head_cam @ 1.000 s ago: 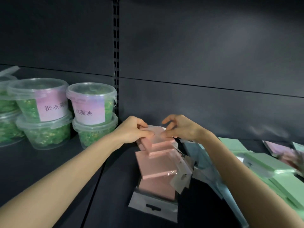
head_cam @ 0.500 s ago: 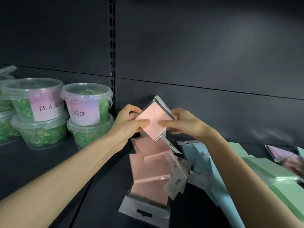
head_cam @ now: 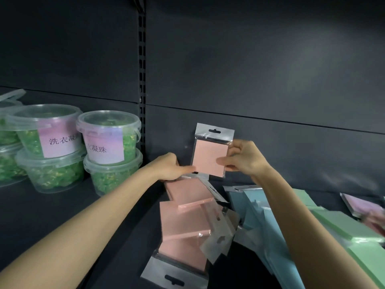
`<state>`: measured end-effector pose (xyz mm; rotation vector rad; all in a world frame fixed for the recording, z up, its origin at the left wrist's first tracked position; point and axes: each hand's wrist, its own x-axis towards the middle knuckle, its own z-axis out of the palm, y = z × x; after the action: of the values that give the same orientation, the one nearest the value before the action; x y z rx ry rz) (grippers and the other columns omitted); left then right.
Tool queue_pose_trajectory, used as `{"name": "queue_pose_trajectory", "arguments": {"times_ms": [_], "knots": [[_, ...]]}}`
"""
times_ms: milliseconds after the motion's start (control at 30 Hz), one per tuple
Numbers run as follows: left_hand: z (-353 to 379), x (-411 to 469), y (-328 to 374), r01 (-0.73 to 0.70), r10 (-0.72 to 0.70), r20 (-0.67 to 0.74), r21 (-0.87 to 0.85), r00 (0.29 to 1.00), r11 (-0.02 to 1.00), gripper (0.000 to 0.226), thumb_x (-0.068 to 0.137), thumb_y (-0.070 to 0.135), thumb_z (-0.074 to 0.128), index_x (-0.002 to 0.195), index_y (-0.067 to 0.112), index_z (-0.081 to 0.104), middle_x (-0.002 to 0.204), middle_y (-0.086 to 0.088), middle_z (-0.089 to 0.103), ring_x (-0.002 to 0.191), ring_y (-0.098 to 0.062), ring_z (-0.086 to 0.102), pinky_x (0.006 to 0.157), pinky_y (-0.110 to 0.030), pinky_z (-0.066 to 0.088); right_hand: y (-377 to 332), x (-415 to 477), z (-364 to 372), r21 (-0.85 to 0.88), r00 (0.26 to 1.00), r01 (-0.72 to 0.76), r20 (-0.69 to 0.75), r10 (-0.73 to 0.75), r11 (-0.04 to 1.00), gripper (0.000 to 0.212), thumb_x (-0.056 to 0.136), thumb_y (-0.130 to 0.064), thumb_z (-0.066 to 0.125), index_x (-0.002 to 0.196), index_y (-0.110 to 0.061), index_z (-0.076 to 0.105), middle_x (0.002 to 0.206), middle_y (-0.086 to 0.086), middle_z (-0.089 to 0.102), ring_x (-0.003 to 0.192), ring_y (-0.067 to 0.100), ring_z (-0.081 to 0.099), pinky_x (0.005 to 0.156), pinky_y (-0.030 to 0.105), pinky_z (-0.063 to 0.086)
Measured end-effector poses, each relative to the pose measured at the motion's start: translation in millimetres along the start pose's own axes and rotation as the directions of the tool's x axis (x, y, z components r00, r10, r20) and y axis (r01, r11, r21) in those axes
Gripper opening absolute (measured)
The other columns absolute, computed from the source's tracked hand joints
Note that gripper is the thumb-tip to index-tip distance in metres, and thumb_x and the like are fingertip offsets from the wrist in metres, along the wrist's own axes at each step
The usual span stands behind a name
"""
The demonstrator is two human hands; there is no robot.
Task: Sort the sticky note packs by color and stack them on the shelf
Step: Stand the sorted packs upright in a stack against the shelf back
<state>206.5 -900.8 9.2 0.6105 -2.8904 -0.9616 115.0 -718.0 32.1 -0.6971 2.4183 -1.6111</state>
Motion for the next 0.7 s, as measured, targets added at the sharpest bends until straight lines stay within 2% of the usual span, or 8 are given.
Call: {"name": "queue_pose_trajectory", "arguments": {"times_ms": [67, 133, 200, 267, 367, 433, 567, 700], "knots": [[3, 5, -2, 0.06, -0.063, 0.06, 0.047, 0.996, 0.997, 0.062, 0.073, 0.068, 0.062, 0.085, 0.007, 0.056, 0.071, 0.001, 0.052, 0.063, -0.013, 0.049, 0.053, -0.024, 0.035, 4, 4, -3, -0.018, 1.0, -0.015, -0.017, 0.015, 1.0, 0.032, 0.07, 0.003, 0.078, 0.096, -0.005, 0.061, 0.051, -0.004, 0.054, 0.066, 0.016, 0.061, 0.072, 0.035, 0.06], [4, 10, -5, 0.078, -0.08, 0.07, 0.033, 0.994, 0.996, 0.064, 0.065, 0.07, 0.068, 0.08, 0.009, 0.055, 0.079, 0.001, 0.057, 0.069, -0.014, 0.054, 0.058, -0.025, 0.038, 7, 5, -4, -0.034, 1.0, -0.029, -0.011, 0.029, 0.999, 0.03, 0.071, 0.002, 0.078, 0.092, -0.008, 0.06, 0.046, -0.01, 0.054, 0.067, 0.016, 0.061, 0.075, 0.037, 0.059], [4, 13, -9, 0.113, -0.11, 0.08, -0.027, 0.991, 0.993, 0.072, 0.057, 0.069, 0.075, 0.093, 0.008, 0.061, 0.091, -0.001, 0.062, 0.081, -0.016, 0.059, 0.065, -0.026, 0.042, 8, 5, -2, -0.045, 0.999, -0.046, 0.013, 0.046, 0.998, 0.026, 0.073, 0.001, 0.077, 0.092, -0.006, 0.06, 0.055, -0.004, 0.058, 0.07, 0.018, 0.062, 0.073, 0.035, 0.059], [3, 12, -14, 0.161, -0.151, 0.105, -0.092, 0.983, 0.983, 0.087, 0.047, 0.07, 0.079, 0.104, 0.007, 0.063, 0.094, -0.001, 0.063, 0.085, -0.016, 0.06, 0.065, -0.025, 0.045, 7, 3, 0, -0.056, 0.997, -0.062, 0.05, 0.065, 0.997, 0.023, 0.076, 0.0, 0.074, 0.094, -0.003, 0.06, 0.065, 0.002, 0.059, 0.072, 0.018, 0.063, 0.07, 0.031, 0.059], [3, 10, -22, 0.186, -0.169, 0.133, -0.129, 0.977, 0.974, 0.104, 0.025, 0.075, 0.08, 0.105, 0.009, 0.066, 0.098, -0.002, 0.067, 0.092, -0.017, 0.062, 0.076, -0.026, 0.05, 4, 0, 1, -0.072, 0.992, -0.062, 0.104, 0.07, 0.995, 0.017, 0.079, -0.001, 0.072, 0.092, -0.003, 0.06, 0.068, 0.002, 0.06, 0.067, 0.014, 0.064, 0.068, 0.03, 0.059], [3, 7, -25, 0.183, -0.158, 0.149, -0.168, 0.976, 0.969, 0.107, 0.019, 0.071, 0.081, 0.105, 0.009, 0.067, 0.101, -0.003, 0.067, 0.097, -0.017, 0.061, 0.084, -0.028, 0.051, 2, -2, 2, -0.058, 0.987, -0.063, 0.141, 0.07, 0.996, 0.015, 0.08, 0.0, 0.071, 0.088, -0.007, 0.06, 0.068, 0.001, 0.062, 0.064, 0.012, 0.064, 0.067, 0.028, 0.06], [3, -4, -27, 0.174, -0.139, 0.145, -0.265, 0.98, 0.949, 0.098, 0.017, 0.06, 0.086, 0.097, 0.006, 0.07, 0.096, -0.004, 0.069, 0.097, -0.019, 0.062, 0.082, -0.028, 0.049, -3, -8, 2, -0.023, 0.973, -0.071, 0.22, 0.075, 0.997, 0.019, 0.082, 0.003, 0.067, 0.099, -0.004, 0.062, 0.075, 0.004, 0.067, 0.066, 0.013, 0.067, 0.066, 0.026, 0.06], [4, -11, -29, 0.124, -0.121, 0.034, -0.435, 0.992, 0.892, 0.051, 0.046, 0.031, 0.093, 0.086, 0.007, 0.071, 0.093, -0.005, 0.071, 0.097, -0.019, 0.063, 0.092, -0.031, 0.048, -6, -11, 2, 0.009, 0.979, -0.058, 0.197, 0.055, 0.998, 0.027, 0.082, 0.004, 0.066, 0.108, 0.002, 0.06, 0.09, 0.013, 0.067, 0.074, 0.018, 0.067, 0.068, 0.027, 0.06]]}}
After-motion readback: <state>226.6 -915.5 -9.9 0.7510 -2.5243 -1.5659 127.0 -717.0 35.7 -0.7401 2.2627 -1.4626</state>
